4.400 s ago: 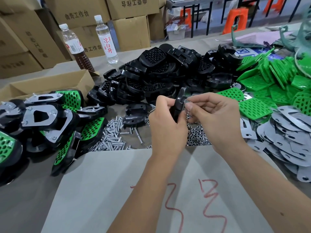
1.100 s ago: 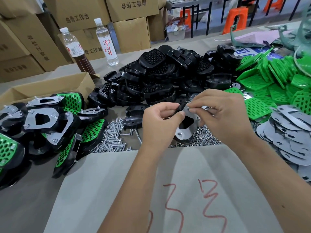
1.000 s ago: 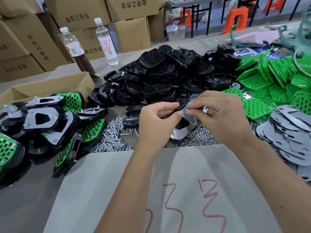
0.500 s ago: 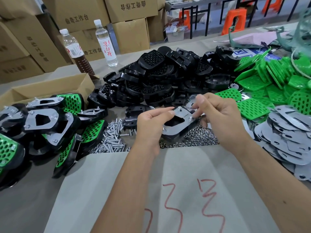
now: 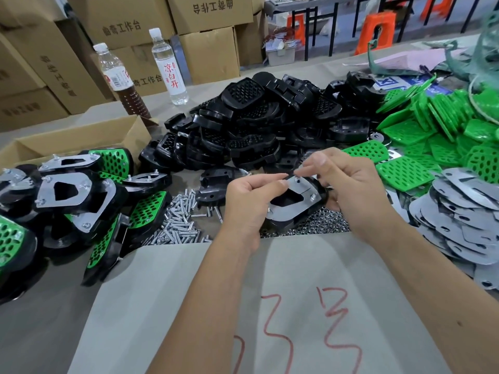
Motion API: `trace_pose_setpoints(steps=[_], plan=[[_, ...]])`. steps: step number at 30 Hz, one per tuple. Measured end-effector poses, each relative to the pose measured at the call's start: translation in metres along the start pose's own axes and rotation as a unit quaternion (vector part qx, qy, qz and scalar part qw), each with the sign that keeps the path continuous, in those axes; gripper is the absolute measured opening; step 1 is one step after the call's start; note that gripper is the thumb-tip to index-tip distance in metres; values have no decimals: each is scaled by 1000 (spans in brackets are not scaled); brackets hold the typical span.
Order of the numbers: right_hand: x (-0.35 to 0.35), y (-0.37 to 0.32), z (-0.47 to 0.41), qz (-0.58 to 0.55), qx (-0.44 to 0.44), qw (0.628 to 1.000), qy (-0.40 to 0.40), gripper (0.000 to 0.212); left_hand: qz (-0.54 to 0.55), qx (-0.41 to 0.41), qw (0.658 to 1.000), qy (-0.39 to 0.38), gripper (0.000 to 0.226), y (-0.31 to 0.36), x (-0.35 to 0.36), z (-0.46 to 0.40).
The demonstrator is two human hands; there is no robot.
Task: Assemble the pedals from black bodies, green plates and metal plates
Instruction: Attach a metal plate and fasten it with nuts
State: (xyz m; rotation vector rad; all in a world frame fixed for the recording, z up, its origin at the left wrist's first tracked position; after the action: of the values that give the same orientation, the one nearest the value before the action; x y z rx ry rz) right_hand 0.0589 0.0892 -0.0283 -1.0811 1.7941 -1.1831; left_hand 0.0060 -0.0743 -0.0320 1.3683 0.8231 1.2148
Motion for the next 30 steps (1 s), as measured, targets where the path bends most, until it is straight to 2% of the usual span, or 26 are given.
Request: trace_pose_setpoints(steps=[2,3,5,8,12,15,18,22,26,30], plan=[[-3,1,-1,-35,18,999,13,34,6,-6,1000,2,10,0,-1,0],[-3,1,-1,-25,9,1000,10,26,4,-3,1000,1,11,0,-1,-1],[-4,1,-1,39,-29,999,-11,14,-19,18,1000,-1,12,2,0,1],[-3,2,-2,126,-68,990,1,18,-58,62,996,1,14,5,2,3],[0,-6,-1,267,-170,949,8,8,-110,117,987,15,17,7,4,6],[8,-9,-2,348,-205,915,16,18,-116,139,983,34,16,9,9,9],[17,-12,0,418,-199,885,58,27,-114,159,979,56,21,8,13,12],[20,-14,3,435,-184,877,87,43,-142,183,969,90,27,7,16,15],[25,-12,4,440,-185,878,43,32,-142,188,963,131,25,8,16,15],[24,-12,2,410,-168,893,85,32,-127,185,966,131,24,8,20,17]])
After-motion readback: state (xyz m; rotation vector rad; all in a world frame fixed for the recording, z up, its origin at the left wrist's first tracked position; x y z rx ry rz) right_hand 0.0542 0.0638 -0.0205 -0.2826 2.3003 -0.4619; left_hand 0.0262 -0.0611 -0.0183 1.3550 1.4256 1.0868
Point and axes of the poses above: each hand's wrist, its own z-axis away from the middle knuckle, its own x-axis out of the palm, y = z × x, the point moved 2 cm from there along -z, towards the middle knuckle, and after that the axes turned 7 degrees about z, right-handed, at the moved point
